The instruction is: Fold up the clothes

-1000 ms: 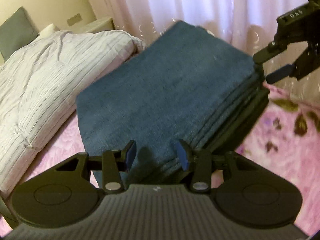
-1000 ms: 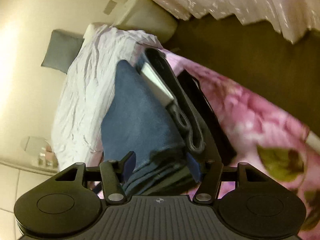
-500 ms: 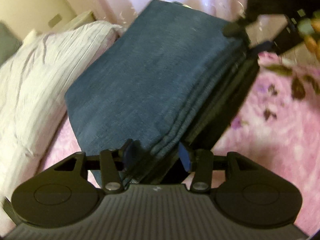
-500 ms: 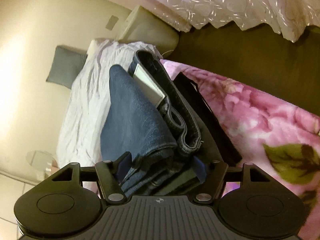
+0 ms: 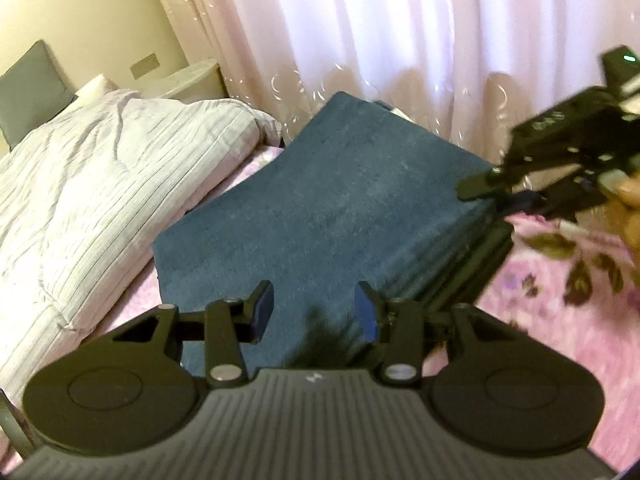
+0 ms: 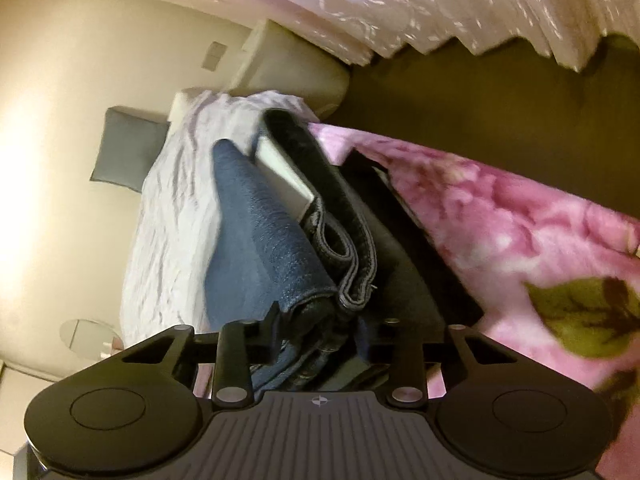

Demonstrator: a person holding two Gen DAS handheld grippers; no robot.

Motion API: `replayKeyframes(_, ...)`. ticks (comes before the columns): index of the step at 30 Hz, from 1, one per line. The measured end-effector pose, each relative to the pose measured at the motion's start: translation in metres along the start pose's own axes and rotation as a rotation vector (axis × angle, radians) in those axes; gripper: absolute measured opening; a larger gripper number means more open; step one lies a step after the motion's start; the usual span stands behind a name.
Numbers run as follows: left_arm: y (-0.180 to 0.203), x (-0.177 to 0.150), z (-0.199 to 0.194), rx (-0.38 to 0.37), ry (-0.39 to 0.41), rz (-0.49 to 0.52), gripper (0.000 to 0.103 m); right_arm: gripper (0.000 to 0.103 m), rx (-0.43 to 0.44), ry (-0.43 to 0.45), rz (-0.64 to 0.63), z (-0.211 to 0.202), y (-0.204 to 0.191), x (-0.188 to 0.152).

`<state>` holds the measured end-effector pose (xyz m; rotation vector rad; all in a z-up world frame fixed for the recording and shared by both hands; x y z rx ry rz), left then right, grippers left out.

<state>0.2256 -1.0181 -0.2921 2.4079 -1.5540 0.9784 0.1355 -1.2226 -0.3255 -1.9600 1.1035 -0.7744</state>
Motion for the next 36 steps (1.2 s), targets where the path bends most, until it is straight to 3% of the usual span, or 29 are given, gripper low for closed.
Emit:
replayKeyframes(5, -0.004, -0.016, 0.026, -0.031, -0.095, -0.025, 0.041, 0.033, -0.034, -0.003, 0.054, 0.01, 0.026, -0.005)
replayKeyframes(10, -0.024, -0.026, 0.014, -0.02, -0.086, -0.117, 0.041, 0.044, -0.045, -0.056, -0.024, 0.004, 0.02, 0.001)
replayKeyframes(12, -0.038, -0.035, 0.003, -0.005, -0.078, -0.203, 0.04, 0.054, -0.124, -0.022, -0.132, -0.01, 0.005, 0.001)
replayKeyframes(15, -0.059, -0.047, -0.008, 0.021, -0.073, -0.319, 0.038, 0.054, -0.237, 0.051, -0.349, -0.031, -0.027, -0.001)
replayKeyframes(17, -0.065, -0.054, -0.006, 0.024, -0.077, -0.357, 0.038, 0.054, -0.247, 0.067, -0.487, -0.033, -0.053, -0.008)
replayKeyframes(21, -0.063, -0.061, 0.01, 0.009, -0.109, -0.374, 0.038, 0.054, -0.224, -0.058, -0.698, 0.004, -0.082, -0.035)
replayKeyframes(24, -0.063, -0.066, 0.014, -0.001, -0.115, -0.379, 0.04, 0.053, -0.323, -0.175, -0.825, 0.041, -0.069, -0.053)
replayKeyframes(28, -0.063, -0.071, 0.019, -0.015, -0.122, -0.386, 0.041, 0.054, -0.457, -0.214, -1.073, 0.062, -0.062, -0.08)
replayKeyframes(31, -0.062, -0.076, 0.023, -0.025, -0.128, -0.391, 0.041, 0.055, -0.481, -0.245, -1.039, 0.066, -0.071, -0.075)
replayKeyframes(36, -0.062, -0.079, 0.025, -0.034, -0.128, -0.396, 0.041, 0.055, -0.455, -0.145, -0.996, 0.073, -0.111, -0.013)
Point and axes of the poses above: each gripper's, at about its wrist camera, not at the fingertips, and z roughly the way its jaws point, y to its right, x to its top, the point moved 9 cm from there along z, roughly the way its jaws point, and after that the axes turned 7 degrees about -y, right-handed, at the moved point
